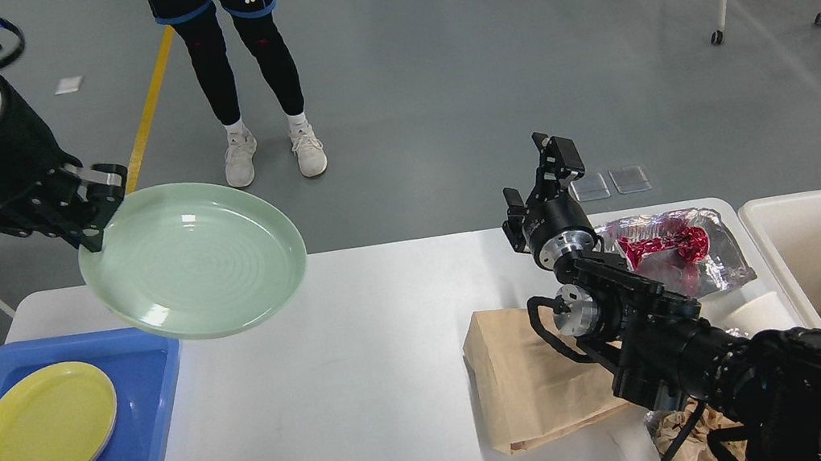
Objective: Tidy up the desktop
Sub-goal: 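Lift the green plate and lay it onto the yellow plate in the tray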
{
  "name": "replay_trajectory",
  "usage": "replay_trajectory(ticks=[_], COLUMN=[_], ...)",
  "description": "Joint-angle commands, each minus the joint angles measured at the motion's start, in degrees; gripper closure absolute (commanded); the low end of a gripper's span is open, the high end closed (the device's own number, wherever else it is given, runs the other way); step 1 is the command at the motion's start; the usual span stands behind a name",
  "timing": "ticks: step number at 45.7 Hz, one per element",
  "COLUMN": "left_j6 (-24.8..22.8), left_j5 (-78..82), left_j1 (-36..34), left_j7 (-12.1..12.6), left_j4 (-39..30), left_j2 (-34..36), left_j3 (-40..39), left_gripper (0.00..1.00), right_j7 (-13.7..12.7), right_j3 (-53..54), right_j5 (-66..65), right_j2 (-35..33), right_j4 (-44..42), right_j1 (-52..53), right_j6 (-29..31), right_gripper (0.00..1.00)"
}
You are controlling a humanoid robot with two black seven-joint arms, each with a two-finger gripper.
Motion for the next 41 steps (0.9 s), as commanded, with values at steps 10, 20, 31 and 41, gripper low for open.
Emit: replay_trajectory(ticks=[10,20,31,41], left_j6=[20.29,47.09,65.49,70.06], left_j5=[3.76,4.38,4.12,3.42], left_j1=[23.48,40.71,52.85,61.28], left_j7=[-0.08,-0.61,-0.79,-0.79], left_j4=[4.42,6.89,7.32,11.81], left_j2=[0.57,0.66,0.48,0.75], left_j3=[6.76,7.12,6.32,4.22], left_gripper=[1.0,1.0,1.0,1.0], right_j7=[0.0,0.0,0.0,0.0], right_j3=[0.0,0.0,0.0,0.0], right_j5=[0.0,0.0,0.0,0.0], right_j2=[0.01,0.09,0.09,0.09], right_j4=[0.0,0.0,0.0,0.0], right_j1=[0.09,0.09,0.09,0.09], right_j6=[0.0,0.0,0.0,0.0], right_gripper=[0.0,0.0,0.0,0.0])
